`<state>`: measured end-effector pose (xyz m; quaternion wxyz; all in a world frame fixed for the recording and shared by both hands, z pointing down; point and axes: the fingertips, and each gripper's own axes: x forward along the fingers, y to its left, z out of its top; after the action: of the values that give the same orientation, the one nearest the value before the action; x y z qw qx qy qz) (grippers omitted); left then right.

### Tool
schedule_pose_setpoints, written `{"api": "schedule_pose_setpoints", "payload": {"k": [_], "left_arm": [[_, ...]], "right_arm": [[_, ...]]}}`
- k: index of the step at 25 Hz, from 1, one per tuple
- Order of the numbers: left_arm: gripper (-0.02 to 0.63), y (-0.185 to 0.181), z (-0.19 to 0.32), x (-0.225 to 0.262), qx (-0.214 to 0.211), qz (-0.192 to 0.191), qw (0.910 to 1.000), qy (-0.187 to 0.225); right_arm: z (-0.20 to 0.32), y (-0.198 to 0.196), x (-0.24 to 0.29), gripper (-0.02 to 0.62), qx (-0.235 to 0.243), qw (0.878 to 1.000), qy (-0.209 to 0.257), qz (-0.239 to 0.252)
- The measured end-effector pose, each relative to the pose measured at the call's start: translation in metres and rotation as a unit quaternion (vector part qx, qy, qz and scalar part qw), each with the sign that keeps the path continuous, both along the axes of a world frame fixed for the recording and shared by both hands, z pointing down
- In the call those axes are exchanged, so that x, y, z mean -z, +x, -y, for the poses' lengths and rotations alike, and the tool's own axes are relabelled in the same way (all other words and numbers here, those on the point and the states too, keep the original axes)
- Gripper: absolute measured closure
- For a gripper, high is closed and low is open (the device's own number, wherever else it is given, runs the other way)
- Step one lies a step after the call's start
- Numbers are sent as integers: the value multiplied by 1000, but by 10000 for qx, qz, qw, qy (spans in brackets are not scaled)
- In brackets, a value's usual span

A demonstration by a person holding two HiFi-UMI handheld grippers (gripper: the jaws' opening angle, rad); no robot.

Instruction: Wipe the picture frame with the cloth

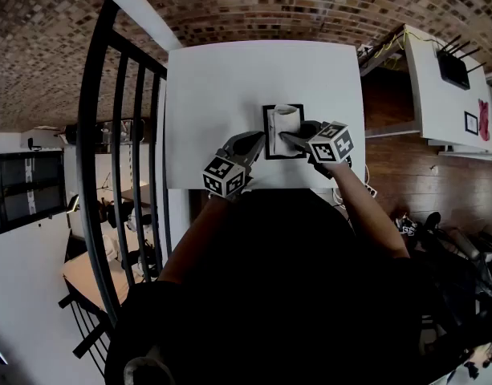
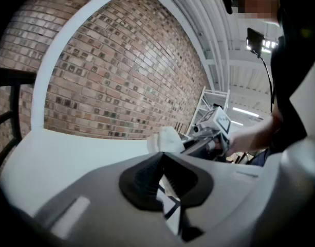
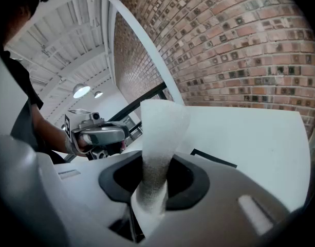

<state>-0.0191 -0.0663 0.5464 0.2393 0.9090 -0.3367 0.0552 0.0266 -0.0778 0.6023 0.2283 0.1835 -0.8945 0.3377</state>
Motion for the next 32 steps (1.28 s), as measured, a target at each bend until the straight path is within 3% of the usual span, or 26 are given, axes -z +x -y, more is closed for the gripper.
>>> {"api": "schedule_pose_setpoints", "payload": {"k": [6,10,13,16,22,24,28,32], "left_arm": [[606,-3,1,-5,33,32,10000,-12],[606,-7,2,-8,97,66,9999,-53],[606,-9,2,-10,131,108,9998,-83],[606,-11,3,-13,175,153,9997,-113],[606,-21,7,-19,274,150,9993,-223],[606,-24,9,-21,319,191,9990,-258],[606,-28,16,-29,482,360,9974,-409],[606,-29,23,-33,529,488,9956,-592]], "right_arm": [[24,5,-34,485,421,9951,293,-844],[42,6,-58,485,922,9822,469,-1570],[53,5,-72,485,1439,9609,768,-2237],[58,-4,-80,485,2056,9321,1126,-2761],[59,-24,-89,485,3245,8560,1836,-3582],[60,-27,-95,485,3489,8371,1948,-3735],[64,-30,-109,485,3775,8136,2005,-3942],[73,-34,-124,485,3802,8107,1864,-4043]]}}
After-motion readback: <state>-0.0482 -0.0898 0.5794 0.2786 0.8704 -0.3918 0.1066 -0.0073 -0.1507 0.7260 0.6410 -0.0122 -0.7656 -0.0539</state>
